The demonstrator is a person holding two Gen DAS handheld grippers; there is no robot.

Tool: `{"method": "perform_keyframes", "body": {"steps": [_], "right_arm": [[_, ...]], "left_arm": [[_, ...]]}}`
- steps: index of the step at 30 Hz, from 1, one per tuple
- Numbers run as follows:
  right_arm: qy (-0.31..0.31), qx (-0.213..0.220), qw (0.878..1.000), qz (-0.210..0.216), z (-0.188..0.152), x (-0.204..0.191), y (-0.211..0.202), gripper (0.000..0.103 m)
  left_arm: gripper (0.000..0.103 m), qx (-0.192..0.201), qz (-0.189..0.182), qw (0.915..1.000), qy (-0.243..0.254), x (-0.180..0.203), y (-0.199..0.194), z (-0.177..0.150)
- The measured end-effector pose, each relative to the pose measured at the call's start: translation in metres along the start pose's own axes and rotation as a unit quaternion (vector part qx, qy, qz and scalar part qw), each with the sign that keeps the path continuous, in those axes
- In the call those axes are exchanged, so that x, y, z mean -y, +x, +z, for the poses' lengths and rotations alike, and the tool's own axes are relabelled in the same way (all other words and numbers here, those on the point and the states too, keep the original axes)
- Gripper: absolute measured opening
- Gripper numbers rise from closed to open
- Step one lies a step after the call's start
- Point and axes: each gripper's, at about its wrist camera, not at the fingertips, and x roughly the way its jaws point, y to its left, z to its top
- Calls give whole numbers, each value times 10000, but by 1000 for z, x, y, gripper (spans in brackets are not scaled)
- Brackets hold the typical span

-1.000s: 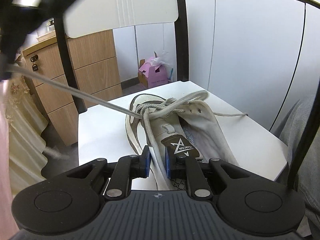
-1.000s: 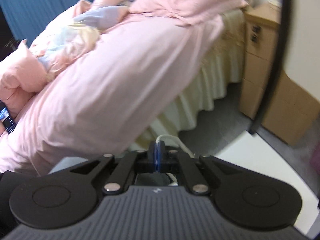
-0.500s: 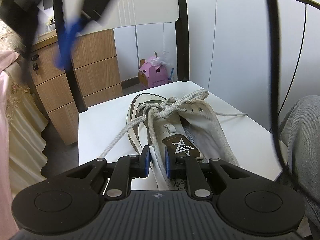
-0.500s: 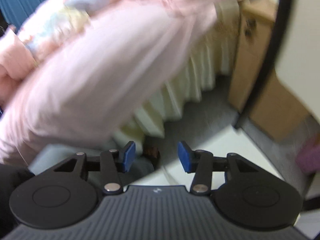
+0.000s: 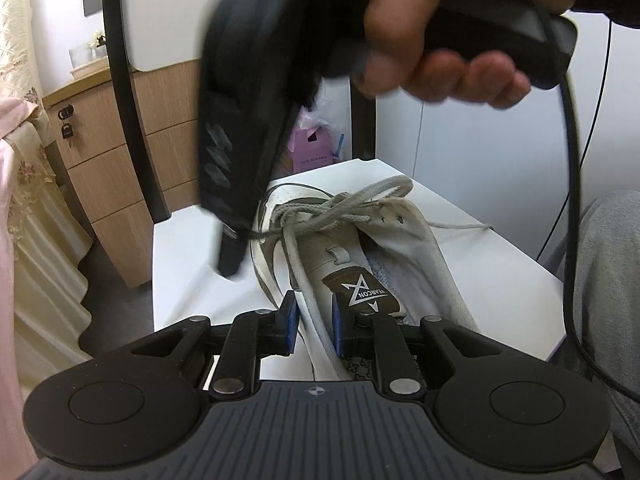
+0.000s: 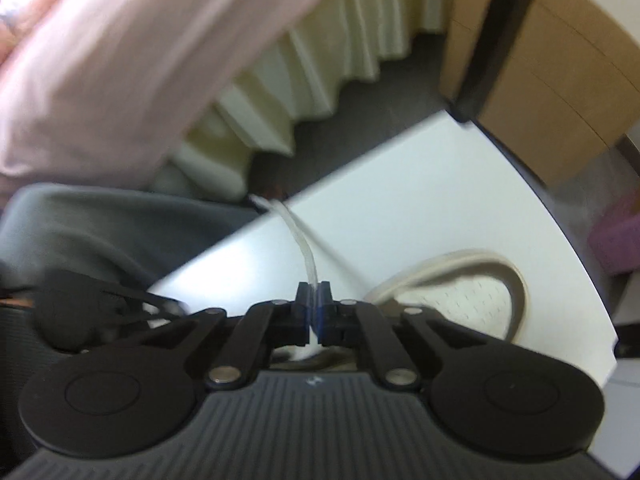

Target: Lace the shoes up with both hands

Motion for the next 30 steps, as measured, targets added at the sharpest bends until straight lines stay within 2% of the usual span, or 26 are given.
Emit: {"method": "perform_keyframes", "body": {"steps": [4,8,11,16,18,19,20,21,22,23,25,28,30], "right_arm": [[276,721,9966,301,11,-5,-34,3],[226,1336,9884,680,26,-22,-64,3],[90,1407,9867,807,34,-34,-66,2],[90,1250,9881,894,36,-38,-47,3],[166,1260,9878,903,36,-36,-44,7],[198,1294,9877,853,35,-36,-43,11],[233,1338,9876,782,34,-34,-44,29],[293,1391,9872,726,33,-32,-46,42],[374,1494,9856,696,31,-30,-51,63],[438,1618,9834,694,28,-28,-57,71],[524,1794,9804,619,20,-24,-70,75],[688,2096,9749,287,2,-20,-91,86],[925,2333,9679,107,-17,-15,-105,87]], "left_arm": [[18,8,-27,10000,34,2,1,1],[18,4,-57,10000,55,0,3,1],[18,-7,-58,10000,50,0,3,2],[19,-20,-43,10000,62,1,5,3],[19,-33,-32,10000,73,2,6,4],[19,-41,-26,10000,75,2,6,4],[19,-48,-21,10000,73,3,6,4],[19,-54,-15,10000,68,3,6,4],[21,-59,-6,10000,58,3,7,4],[21,-66,5,10000,38,4,7,4],[22,-78,27,10000,12,4,6,4],[24,-89,57,9999,-44,5,7,5],[24,-96,71,9999,-82,5,8,5]]}}
